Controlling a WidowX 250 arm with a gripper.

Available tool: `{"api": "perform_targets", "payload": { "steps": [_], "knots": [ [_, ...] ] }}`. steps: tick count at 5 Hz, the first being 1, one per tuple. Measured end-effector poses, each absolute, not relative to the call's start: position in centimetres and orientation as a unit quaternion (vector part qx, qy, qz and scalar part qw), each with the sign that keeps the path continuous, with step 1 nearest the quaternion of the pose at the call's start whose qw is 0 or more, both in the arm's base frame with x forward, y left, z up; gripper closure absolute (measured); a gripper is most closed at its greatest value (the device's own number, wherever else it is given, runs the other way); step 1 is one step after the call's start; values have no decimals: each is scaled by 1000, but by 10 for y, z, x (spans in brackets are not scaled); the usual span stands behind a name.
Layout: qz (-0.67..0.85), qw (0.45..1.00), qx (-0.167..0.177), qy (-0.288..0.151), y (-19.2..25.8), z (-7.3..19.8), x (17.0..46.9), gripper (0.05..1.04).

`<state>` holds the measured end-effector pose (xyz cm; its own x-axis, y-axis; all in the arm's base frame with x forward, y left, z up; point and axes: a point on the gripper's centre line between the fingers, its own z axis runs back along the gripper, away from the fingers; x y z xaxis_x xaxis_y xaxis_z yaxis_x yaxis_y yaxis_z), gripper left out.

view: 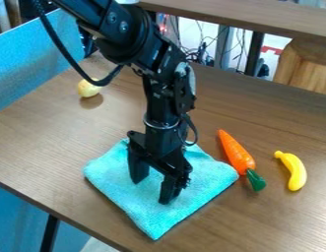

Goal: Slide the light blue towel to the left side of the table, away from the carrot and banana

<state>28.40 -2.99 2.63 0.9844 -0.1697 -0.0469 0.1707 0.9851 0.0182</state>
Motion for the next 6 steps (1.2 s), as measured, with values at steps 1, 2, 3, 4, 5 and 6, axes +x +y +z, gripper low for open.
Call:
{"api": "perform_targets", "payload": {
  "steps": [1, 2, 3, 4, 5, 6],
  "knots": [
    [-65, 997, 37, 6, -21, 22, 277, 83],
    [-17, 998, 67, -13, 12, 22, 255, 83],
    [30, 994, 101, -10, 57, 23, 244, 83],
    [75, 990, 117, -11, 106, 24, 254, 83],
    [91, 987, 135, 3, 139, 24, 273, 82],
    [97, 986, 133, 16, 166, 23, 281, 82]
  ]
}}
